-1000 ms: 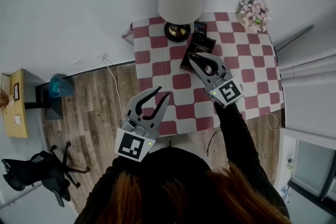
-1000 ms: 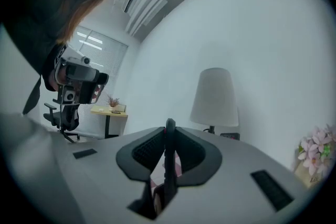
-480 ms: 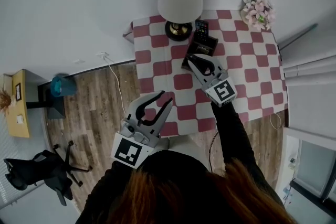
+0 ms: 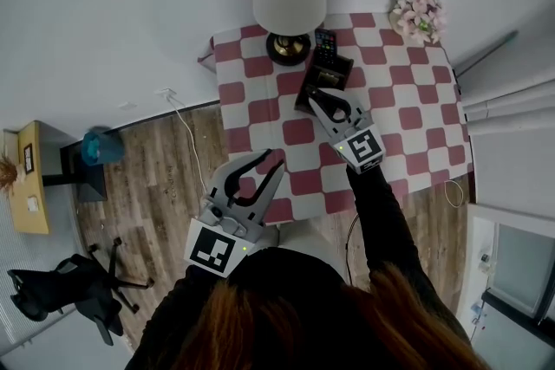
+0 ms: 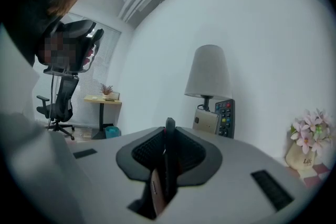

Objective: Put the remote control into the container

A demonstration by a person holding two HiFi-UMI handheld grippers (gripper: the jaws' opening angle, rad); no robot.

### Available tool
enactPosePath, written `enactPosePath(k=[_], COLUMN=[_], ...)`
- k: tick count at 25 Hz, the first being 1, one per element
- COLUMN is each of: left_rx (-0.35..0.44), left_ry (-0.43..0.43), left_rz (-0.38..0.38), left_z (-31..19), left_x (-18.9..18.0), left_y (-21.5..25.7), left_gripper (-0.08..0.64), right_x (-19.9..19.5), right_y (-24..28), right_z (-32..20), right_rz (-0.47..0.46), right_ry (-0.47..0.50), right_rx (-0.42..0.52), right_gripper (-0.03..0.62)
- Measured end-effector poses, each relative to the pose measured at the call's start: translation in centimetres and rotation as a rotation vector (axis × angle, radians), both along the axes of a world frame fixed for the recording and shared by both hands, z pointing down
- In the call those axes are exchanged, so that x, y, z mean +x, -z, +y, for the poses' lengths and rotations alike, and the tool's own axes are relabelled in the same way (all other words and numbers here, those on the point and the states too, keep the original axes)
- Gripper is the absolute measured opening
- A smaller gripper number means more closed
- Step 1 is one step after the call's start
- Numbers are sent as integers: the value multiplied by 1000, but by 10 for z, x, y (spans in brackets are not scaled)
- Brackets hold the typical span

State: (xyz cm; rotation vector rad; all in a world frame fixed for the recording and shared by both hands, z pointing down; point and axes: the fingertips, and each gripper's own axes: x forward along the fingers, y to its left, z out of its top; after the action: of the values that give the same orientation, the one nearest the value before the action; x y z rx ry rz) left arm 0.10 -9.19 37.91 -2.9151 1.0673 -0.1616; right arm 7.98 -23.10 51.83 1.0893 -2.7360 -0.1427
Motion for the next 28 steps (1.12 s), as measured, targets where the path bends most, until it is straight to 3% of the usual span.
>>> enactPosePath(k=[5, 14, 17, 28], left_rx=[4, 1, 0, 9], left_ry=[1, 7, 6, 25], left_rz=[13, 40, 63, 141], left_z=[3, 2, 0, -14], left_x=[0, -4, -5, -13], left_y=[2, 2, 2, 3], left_gripper=[83, 83, 83, 54], right_x=[4, 15, 22, 19], right_y=[2, 48, 72, 159], right_z=[5, 11, 18, 71], right_rz=[-3, -106, -170, -242], right_ry=[-21, -66, -102, -197], right_rx=[3, 91, 93, 169], right_gripper=[67, 67, 17, 14])
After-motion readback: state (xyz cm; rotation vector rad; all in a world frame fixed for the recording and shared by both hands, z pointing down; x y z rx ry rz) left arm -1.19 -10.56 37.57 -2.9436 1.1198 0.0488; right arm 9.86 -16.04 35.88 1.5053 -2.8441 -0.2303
